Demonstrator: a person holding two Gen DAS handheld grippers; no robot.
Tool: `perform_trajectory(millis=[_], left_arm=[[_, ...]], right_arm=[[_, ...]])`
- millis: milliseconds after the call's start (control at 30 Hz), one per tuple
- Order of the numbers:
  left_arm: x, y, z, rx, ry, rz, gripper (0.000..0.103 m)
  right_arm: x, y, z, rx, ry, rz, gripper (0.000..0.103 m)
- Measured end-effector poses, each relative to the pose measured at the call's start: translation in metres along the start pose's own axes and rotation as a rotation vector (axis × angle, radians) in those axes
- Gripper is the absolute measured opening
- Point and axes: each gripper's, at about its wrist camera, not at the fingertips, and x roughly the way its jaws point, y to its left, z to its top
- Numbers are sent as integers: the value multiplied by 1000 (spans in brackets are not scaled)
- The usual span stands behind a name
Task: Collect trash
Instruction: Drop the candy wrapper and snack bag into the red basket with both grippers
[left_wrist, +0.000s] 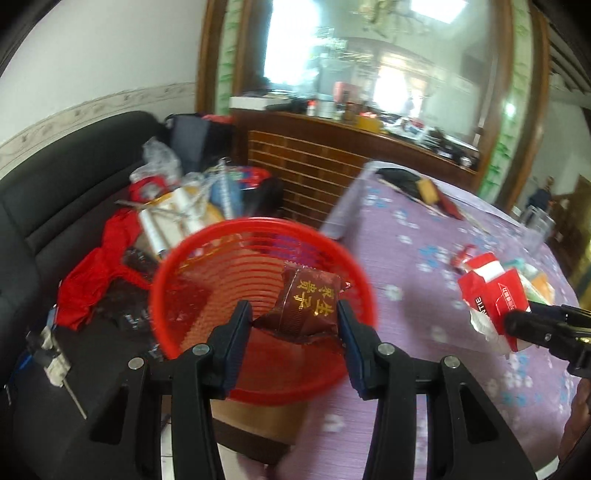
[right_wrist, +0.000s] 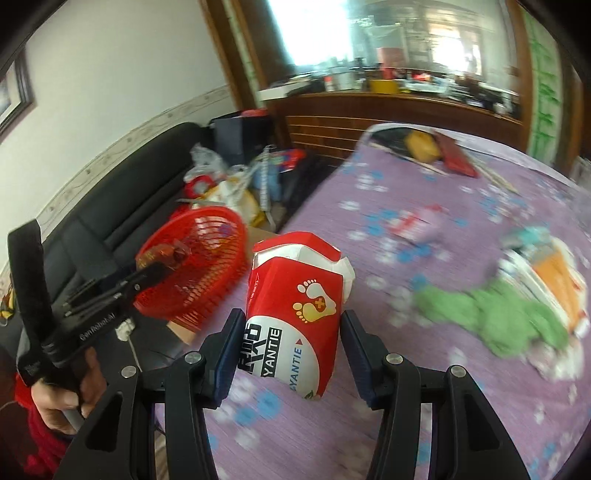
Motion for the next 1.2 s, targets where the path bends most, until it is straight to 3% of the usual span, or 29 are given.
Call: perform_trajectory(millis=[333,500,767,967,1200], left_arm=[[20,43,14,-65,26,34,46],[27,43,19,-78,31,28,56],[18,21,20,-42,7,-17,58],[16,-1,21,-7,-22,-7,63],[12,5,15,-38,10,-48,63]], right_arm=[[64,66,43,-56,57,84,58],[87,72,55,-49,90,102,64],[60,28,46,34,54,103,64],[30,-13,34,100,30,104,64],[17,-22,21,104,31,111,64]])
